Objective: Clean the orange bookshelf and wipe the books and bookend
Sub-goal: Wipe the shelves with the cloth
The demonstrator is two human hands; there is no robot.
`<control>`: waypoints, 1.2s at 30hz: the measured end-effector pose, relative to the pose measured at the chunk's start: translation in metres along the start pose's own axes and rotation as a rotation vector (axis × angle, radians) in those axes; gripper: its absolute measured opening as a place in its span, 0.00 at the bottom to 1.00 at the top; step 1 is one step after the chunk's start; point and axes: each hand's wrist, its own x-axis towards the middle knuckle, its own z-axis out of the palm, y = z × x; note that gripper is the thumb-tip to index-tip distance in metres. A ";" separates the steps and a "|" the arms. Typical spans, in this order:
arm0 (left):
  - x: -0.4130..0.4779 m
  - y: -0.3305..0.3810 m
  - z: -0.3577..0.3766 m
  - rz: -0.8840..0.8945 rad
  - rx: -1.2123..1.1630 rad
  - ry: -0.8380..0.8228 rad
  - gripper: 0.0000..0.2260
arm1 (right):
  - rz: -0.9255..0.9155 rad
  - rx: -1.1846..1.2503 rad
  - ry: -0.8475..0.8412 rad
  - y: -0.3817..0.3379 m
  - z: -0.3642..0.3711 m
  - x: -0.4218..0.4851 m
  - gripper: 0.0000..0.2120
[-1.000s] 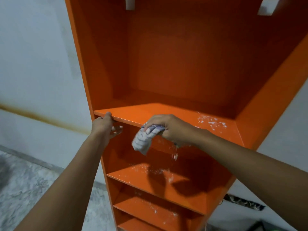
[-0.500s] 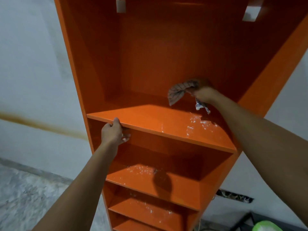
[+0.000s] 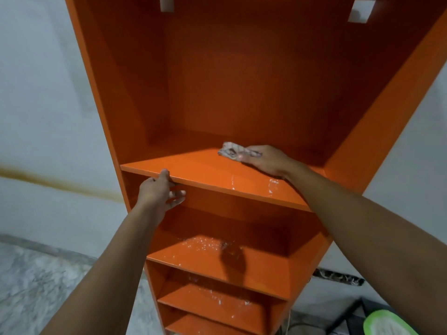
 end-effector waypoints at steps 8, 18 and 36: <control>0.000 0.003 -0.001 -0.022 -0.015 -0.010 0.13 | -0.578 -0.032 -0.025 -0.027 0.044 -0.059 0.14; -0.034 -0.020 0.027 0.032 0.128 -0.224 0.13 | -0.282 0.189 0.157 -0.028 -0.027 -0.110 0.17; -0.036 -0.027 0.042 0.024 0.170 -0.524 0.16 | 0.526 -0.212 0.142 0.048 -0.032 -0.017 0.26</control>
